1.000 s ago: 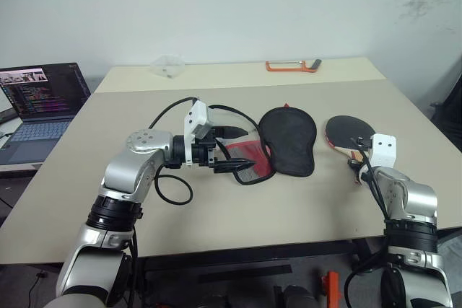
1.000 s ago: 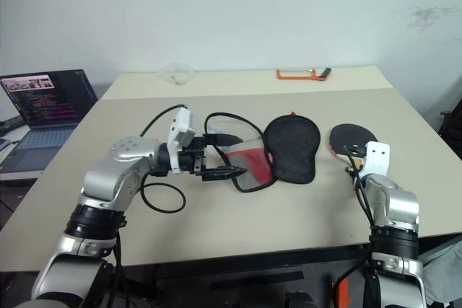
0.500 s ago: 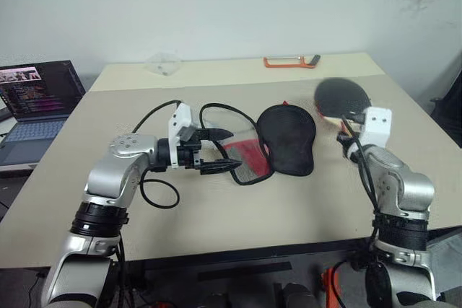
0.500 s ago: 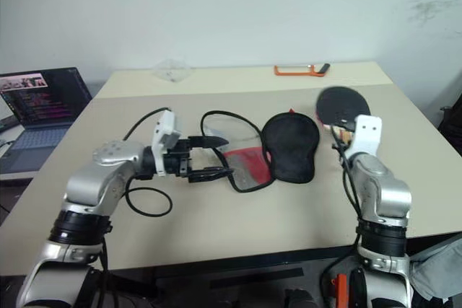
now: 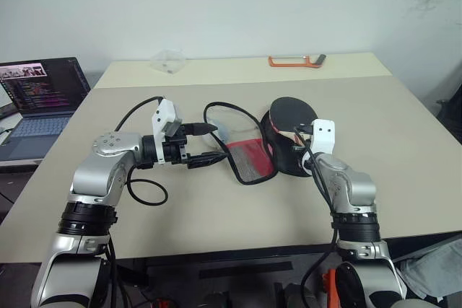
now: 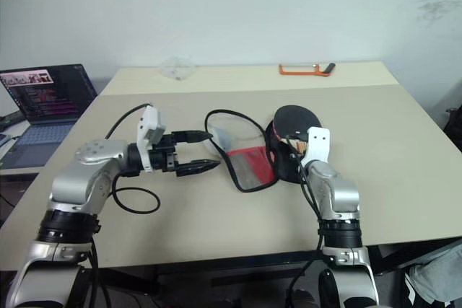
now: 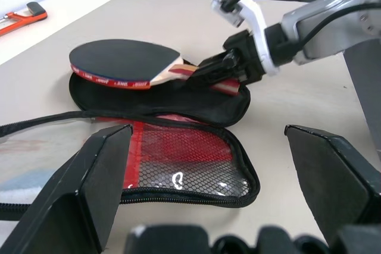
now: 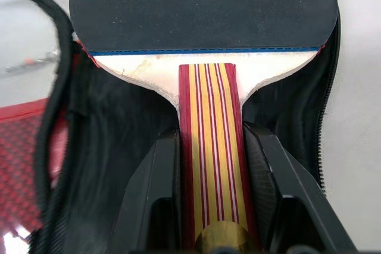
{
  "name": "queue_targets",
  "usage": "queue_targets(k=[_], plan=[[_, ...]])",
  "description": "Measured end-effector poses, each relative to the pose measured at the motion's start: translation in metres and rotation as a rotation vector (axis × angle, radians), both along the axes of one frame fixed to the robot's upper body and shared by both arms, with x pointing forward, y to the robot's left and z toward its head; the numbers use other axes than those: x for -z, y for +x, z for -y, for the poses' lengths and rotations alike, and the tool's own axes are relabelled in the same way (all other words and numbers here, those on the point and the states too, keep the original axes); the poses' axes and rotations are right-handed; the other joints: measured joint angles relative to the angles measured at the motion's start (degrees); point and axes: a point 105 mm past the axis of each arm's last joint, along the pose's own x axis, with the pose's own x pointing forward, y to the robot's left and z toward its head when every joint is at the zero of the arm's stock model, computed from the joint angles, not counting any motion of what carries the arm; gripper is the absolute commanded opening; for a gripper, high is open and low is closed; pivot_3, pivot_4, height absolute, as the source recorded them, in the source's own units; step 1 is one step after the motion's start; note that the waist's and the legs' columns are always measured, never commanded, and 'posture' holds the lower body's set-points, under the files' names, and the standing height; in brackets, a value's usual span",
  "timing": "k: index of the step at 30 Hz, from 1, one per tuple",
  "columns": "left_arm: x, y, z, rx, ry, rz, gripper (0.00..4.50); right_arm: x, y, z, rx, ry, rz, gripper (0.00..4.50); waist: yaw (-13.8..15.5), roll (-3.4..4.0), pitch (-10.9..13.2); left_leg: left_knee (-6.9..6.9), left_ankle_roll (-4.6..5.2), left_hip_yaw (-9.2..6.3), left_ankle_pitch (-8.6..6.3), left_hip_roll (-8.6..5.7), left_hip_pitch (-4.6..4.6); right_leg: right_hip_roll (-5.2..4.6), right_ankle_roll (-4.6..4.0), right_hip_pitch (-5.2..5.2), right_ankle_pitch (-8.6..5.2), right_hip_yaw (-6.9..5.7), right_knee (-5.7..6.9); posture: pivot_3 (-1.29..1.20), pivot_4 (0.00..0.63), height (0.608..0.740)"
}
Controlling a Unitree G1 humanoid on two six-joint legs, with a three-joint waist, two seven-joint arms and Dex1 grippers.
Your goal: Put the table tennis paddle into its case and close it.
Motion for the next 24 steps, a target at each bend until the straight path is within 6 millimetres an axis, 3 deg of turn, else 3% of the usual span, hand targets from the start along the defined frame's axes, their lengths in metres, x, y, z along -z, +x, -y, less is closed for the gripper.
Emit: queue_targets(k=[9, 24], plan=[[0.0, 0.001, -0.001, -0.015, -0.001, 0.002, 4.5, 0.009, 0.002, -0.007, -0.012, -0.013, -0.011, 1.11, -0.31, 0.0, 0.0, 0.0, 0.0, 0.0, 0.0, 0.0, 0.01, 0.0, 0.0, 0.0, 0.0, 0.01, 0.01, 0.0, 0.15, 0.74], [-0.001, 0.001, 0.0, -0.012, 0.012, 0.025, 4.5, 0.014, -0.012, -0.014, -0.032, -0.026, -0.023, 1.11, -0.28, 0.0, 0.0, 0.0, 0.0, -0.02, 0.0, 0.01, 0.01, 0.01, 0.0, 0.0, 0.0, 0.0, 0.02, 0.0, 0.15, 0.74]])
